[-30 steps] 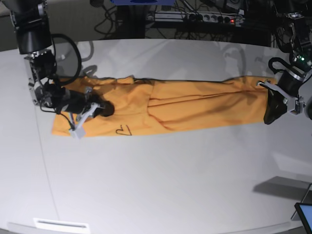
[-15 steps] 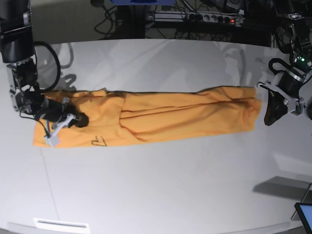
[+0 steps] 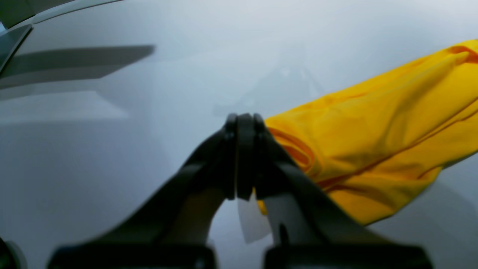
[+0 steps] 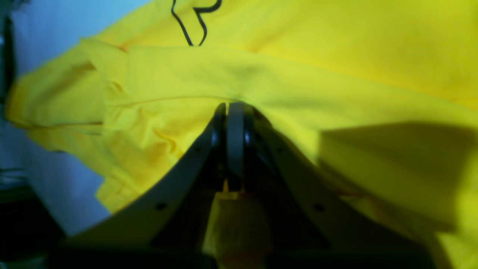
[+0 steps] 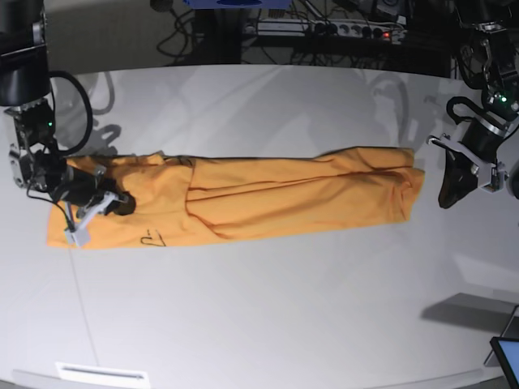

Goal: Fold the T-shirt properly
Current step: 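Open the left gripper and lift it away from the folded shirt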

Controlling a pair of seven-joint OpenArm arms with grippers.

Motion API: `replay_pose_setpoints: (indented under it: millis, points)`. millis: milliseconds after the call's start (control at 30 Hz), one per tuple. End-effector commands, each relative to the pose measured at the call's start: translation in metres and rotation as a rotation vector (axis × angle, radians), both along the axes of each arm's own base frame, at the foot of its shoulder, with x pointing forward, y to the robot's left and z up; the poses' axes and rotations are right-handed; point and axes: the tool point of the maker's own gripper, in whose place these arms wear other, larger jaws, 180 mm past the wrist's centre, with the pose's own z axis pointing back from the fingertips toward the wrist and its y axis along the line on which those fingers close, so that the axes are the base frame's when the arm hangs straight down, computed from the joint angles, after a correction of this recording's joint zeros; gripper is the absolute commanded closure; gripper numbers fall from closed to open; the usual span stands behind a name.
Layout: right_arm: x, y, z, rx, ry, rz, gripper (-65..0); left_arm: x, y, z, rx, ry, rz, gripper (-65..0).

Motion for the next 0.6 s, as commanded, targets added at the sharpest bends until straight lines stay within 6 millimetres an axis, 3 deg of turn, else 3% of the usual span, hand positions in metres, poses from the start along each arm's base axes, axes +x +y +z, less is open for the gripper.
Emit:
replay_pose_setpoints:
  millis: [0, 333, 567]
  points:
    - [-0.028, -0.030, -0.025, -0.165, 0.135, 0.003, -1.0, 0.006, 0.005, 0.019, 0.006, -0.056, -0.002, 0.0]
    - [-0.008, -0.037, 0.051, -0.140, -0.041, -0.017, -1.2, 0.006, 0.006, 0.019, 0.006, -0.057, -0.001, 0.0]
    - [-0.008, -0.015, 0.060, -0.110, -0.045, 0.024, -1.2, 0.003, 0.013, 0.007, 0.009, -0.023, 0.019, 0.0]
